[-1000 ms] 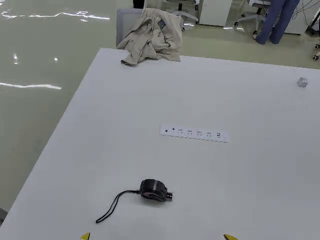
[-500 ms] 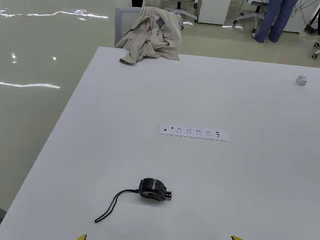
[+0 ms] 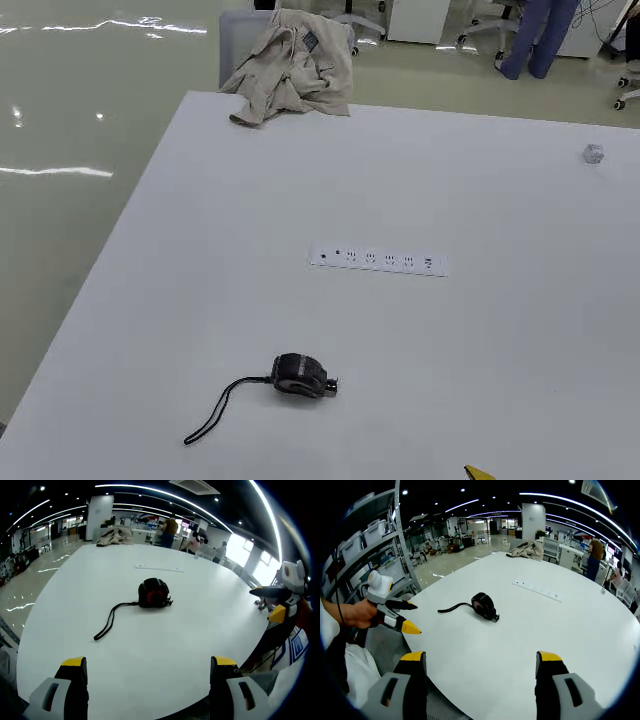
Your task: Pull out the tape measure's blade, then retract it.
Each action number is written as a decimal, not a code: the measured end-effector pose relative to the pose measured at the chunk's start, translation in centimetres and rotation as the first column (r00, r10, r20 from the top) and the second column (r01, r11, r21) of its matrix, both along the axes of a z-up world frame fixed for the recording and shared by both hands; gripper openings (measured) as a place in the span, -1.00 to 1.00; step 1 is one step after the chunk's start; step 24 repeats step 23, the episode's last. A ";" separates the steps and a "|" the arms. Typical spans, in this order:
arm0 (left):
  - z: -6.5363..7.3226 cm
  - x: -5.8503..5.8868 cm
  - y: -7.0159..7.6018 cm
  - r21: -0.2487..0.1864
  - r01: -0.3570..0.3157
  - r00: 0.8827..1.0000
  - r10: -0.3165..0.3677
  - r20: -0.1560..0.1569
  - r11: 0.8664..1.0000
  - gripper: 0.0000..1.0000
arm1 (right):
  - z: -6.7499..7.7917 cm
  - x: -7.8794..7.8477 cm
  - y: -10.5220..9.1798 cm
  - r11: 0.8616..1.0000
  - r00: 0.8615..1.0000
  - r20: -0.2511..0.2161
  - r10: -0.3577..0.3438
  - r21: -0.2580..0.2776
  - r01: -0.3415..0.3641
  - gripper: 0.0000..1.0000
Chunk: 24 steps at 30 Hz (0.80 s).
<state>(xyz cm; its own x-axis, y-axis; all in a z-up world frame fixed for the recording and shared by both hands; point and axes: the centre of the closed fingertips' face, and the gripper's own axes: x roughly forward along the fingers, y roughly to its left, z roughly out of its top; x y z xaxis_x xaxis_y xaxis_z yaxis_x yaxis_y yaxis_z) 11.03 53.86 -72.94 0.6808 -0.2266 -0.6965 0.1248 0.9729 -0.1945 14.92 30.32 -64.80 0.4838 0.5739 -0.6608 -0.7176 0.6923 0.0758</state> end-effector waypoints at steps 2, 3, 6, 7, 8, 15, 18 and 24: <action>0.0 -0.1 0.1 -0.003 0.001 1.000 -0.001 0.002 1.000 1.00 | 0.1 0.0 0.0 1.000 1.000 -0.001 -0.001 0.006 0.001 0.85; 0.0 -0.2 0.1 -0.004 0.001 1.000 -0.001 0.000 1.000 1.00 | 0.1 0.0 0.0 1.000 1.000 0.000 -0.002 0.004 0.002 0.85; 0.0 -0.3 0.2 0.000 0.003 1.000 -0.003 -0.002 1.000 1.00 | 0.1 -0.1 -0.1 1.000 1.000 0.000 -0.002 0.003 0.002 0.85; 0.1 -0.3 0.2 0.001 0.003 1.000 -0.003 -0.002 1.000 1.00 | 0.1 0.0 -0.1 1.000 1.000 0.001 -0.002 0.000 0.002 0.85; 0.0 -0.3 0.2 0.002 0.006 1.000 -0.006 -0.001 1.000 1.00 | 0.1 -0.1 -0.1 1.000 1.000 -0.001 -0.002 -0.002 0.002 0.85; 0.2 -0.1 0.2 -0.002 0.004 1.000 -0.004 0.000 1.000 1.00 | 0.1 0.1 -0.2 1.000 1.000 -0.002 -0.009 -0.001 0.009 0.84; 0.4 0.0 0.1 -0.003 0.003 1.000 -0.003 0.004 1.000 1.00 | 0.2 0.1 -0.2 1.000 1.000 0.000 -0.008 -0.001 0.008 0.84; 0.3 0.2 0.1 -0.003 0.006 1.000 -0.006 0.001 1.000 0.99 | 0.1 0.3 -0.3 1.000 1.000 -0.001 -0.011 0.000 0.011 0.84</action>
